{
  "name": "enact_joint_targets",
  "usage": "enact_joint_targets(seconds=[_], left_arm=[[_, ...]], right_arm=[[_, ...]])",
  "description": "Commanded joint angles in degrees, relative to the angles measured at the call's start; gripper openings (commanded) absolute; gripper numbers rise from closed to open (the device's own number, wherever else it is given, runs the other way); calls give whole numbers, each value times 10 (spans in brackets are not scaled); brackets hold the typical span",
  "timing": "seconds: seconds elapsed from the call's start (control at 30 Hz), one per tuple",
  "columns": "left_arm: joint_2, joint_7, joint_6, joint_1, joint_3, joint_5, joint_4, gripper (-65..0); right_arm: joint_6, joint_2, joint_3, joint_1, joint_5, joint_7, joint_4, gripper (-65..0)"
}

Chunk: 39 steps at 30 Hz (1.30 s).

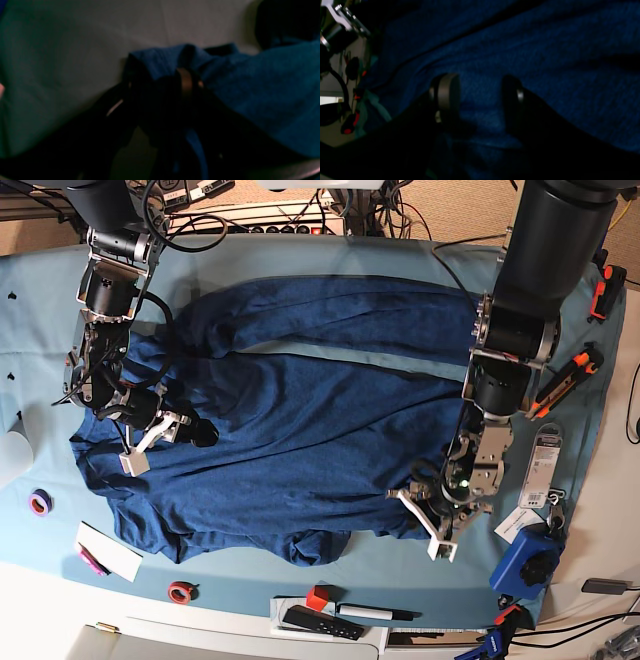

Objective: Layout the t-shirt on the table in an organized manner, then fold the t-shirt properly
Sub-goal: 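Pull the shirt body fabric outward with both grippers to smooth it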

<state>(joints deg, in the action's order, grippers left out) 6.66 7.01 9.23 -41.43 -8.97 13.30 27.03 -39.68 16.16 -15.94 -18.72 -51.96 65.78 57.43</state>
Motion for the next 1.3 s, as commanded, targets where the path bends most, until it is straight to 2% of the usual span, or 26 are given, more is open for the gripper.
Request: enact_joint_targets(seconds=[0.0, 0.03, 0.1, 0.13, 0.43, 0.63, 0.73, 0.87, 0.9, 0.97, 1.03, 1.13, 1.17, 1.23, 1.27], left_arm=[[0, -17, 9, -20, 1, 2, 8, -473], [0, -20, 17, -20, 1, 2, 8, -503], [0, -31, 27, -21, 1, 2, 8, -623], [0, -41, 27, -21, 1, 2, 8, -650], [2, -90, 19, -41, 1, -7, 8, -650], [2, -118, -49, -63, 1, -29, 8, -650], [2, -120, -49, -68, 1, -29, 8, -650], [2, -121, -33, -70, 1, -29, 8, -650], [2, -122, -34, -70, 1, -29, 8, -642], [2, -127, -38, -71, 1, -31, 8, -544], [2, -127, -62, -72, 1, -38, 8, -481], [2, -130, -111, -71, 1, -39, 8, -476], [2, -130, -117, -71, 1, -39, 8, -476], [5, -130, -111, -71, 1, -39, 8, -476], [5, -130, -96, -71, 1, -39, 8, -476]], right_arm=[[-3, 8, -1, -13, -9, -7, 10, -376], [-3, 8, -1, -13, -9, -7, 10, -376], [-3, 8, -1, -13, -9, -7, 10, -376], [-3, 8, -1, -13, -9, -7, 10, -376], [-3, 8, -1, -12, -9, -7, 10, -376], [-3, 8, -1, -12, -9, -7, 10, -376], [-3, 8, -1, -13, -9, -7, 10, -376], [-3, 8, -1, -12, -9, -7, 10, -376], [-3, 8, -1, -13, -9, -7, 10, -376], [-3, 8, -1, -12, -9, -7, 10, -376], [-3, 8, -1, -12, -9, -7, 10, -376], [-3, 8, -1, -12, -9, -7, 10, -376], [-3, 8, -1, -12, -9, -7, 10, -376], [-3, 8, -1, -12, -9, -7, 10, -376], [-3, 8, -1, -12, -9, -7, 10, -376]])
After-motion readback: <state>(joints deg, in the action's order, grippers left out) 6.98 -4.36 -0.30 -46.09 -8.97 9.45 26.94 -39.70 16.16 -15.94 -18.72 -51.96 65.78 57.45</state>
